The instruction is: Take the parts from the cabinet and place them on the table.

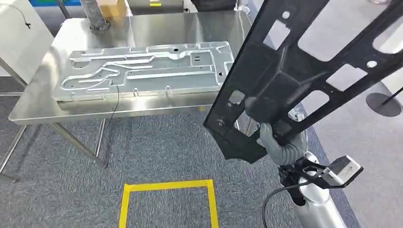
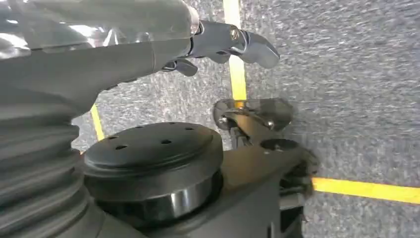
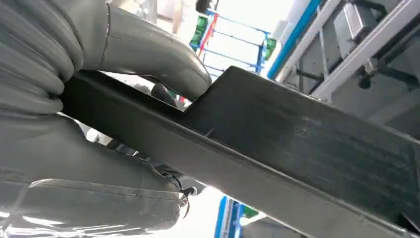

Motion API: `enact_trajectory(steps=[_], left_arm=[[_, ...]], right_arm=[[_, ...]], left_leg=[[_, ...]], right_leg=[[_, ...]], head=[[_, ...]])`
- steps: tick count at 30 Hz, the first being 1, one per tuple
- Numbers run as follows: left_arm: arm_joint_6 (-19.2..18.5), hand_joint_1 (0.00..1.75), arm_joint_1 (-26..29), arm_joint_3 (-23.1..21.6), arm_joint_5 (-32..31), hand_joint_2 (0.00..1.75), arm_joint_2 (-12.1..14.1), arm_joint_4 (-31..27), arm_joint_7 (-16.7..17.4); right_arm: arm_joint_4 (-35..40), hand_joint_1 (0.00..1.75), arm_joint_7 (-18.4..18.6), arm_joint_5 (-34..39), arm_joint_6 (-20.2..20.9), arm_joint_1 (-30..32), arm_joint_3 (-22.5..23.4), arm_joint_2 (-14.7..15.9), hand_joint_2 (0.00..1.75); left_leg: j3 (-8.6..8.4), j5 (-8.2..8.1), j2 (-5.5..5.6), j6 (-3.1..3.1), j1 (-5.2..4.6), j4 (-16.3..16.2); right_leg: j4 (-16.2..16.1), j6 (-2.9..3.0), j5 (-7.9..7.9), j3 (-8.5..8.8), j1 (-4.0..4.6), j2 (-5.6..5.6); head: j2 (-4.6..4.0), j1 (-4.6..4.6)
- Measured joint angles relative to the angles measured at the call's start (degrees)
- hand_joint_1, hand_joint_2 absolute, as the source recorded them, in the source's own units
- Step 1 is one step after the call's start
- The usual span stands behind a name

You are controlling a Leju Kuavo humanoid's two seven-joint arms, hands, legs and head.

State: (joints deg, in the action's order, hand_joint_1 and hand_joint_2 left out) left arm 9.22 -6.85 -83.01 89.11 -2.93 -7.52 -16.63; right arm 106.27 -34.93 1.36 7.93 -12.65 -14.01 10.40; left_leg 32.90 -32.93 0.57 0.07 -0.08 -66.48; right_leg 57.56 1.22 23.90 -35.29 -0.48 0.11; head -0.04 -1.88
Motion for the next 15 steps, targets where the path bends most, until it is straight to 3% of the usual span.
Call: enact_trajectory(steps=[2,3,4,5,7,8,9,10,12,13,15], left_arm=[[0.0,0.0,0.1,0.0,0.0,1.75,0.0,0.0,0.0],[0.0,0.0,0.3,0.0,0.0,1.75,0.0,0.0,0.0],[0.0,0.0,0.4,0.0,0.0,1.75,0.0,0.0,0.0],[0.0,0.0,0.4,0.0,0.0,1.75,0.0,0.0,0.0],[-0.1,0.0,0.2,0.0,0.0,1.75,0.1,0.0,-0.1],[-0.1,0.0,0.2,0.0,0.0,1.75,0.1,0.0,-0.2],[-0.1,0.0,0.1,0.0,0.0,1.75,0.1,0.0,-0.2],[-0.2,0.0,0.3,0.0,0.0,1.75,0.2,0.0,-0.2],[-0.2,0.0,0.5,0.0,0.0,1.75,0.2,0.0,-0.1],[-0.2,0.0,0.5,0.0,0.0,1.75,0.1,0.0,-0.1],[-0.2,0.0,0.2,0.0,0.0,1.75,0.2,0.0,-0.1]], right_arm=[[0.0,1.75,0.0,0.0,0.0,0.0,0.0,0.0,1.75],[0.0,1.75,0.0,0.0,0.0,0.1,0.0,0.0,1.75],[0.0,1.75,0.0,0.0,-0.1,0.1,0.0,0.0,1.75],[0.0,1.75,0.0,0.0,-0.2,0.1,0.0,0.0,1.75],[0.0,1.75,0.0,-0.2,-0.6,0.2,0.0,0.2,1.75],[0.0,1.75,-0.1,-0.2,-0.8,0.3,0.0,0.2,1.75],[0.0,1.75,-0.2,-0.2,-0.8,0.6,0.1,0.3,1.75],[0.0,1.75,-0.2,-0.3,-0.9,0.8,0.2,0.3,1.75],[0.0,1.75,-0.2,-0.4,-0.8,1.1,0.3,0.3,1.75],[0.0,1.75,-0.1,-0.4,-0.8,1.2,0.4,0.3,1.75],[0.2,1.75,-0.1,-0.3,-0.8,0.9,0.7,0.5,1.75]], left_leg=[[5.0,-3.27,-0.09,-0.61,0.39,-7.7],[6.44,-3.19,-0.13,-0.83,0.55,-9.0],[6.45,-1.54,-0.14,-0.99,0.75,-7.6],[5.36,1.07,-0.15,-1.04,0.87,-4.2],[1.7,6.97,-0.22,-0.71,0.9,5.1],[1.06,6.8,-0.23,-0.5,0.65,7.5],[1.07,5.61,-0.27,0.24,0.47,7.7],[0.91,7.0,-0.21,0.6,0.44,7.7],[0.81,7.18,-0.13,1.26,0.6,8.1],[0.54,7.51,-0.23,1.67,0.79,8.5],[0.5,7.46,-0.27,2.14,0.68,8.6]], right_leg=[[0.0,0.09,0.33,0.13,0.01,0.0],[0.0,0.03,0.48,0.22,-0.01,0.06],[0.0,-0.04,0.65,0.43,-0.04,0.14],[0.1,-0.15,0.85,0.66,-0.09,0.19],[0.2,-0.63,1.25,1.29,-0.18,0.21],[0.4,-0.98,1.45,1.46,0.01,0.21],[0.5,-1.31,1.49,1.06,0.1,0.19],[0.5,-1.69,1.59,1.07,0.11,0.2],[0.3,-2.39,1.59,1.27,0.21,0.15],[0.8,-2.67,2.2,1.15,-0.16,0.14],[6.9,-2.97,6.16,-1.6,-0.24,0.11]], head=[[0.0,0.0],[0.0,0.0],[0.0,0.0],[0.0,0.0],[0.0,0.0],[0.0,0.02],[0.0,0.0],[0.0,0.02],[0.0,0.0],[0.0,0.02],[0.0,0.02]])
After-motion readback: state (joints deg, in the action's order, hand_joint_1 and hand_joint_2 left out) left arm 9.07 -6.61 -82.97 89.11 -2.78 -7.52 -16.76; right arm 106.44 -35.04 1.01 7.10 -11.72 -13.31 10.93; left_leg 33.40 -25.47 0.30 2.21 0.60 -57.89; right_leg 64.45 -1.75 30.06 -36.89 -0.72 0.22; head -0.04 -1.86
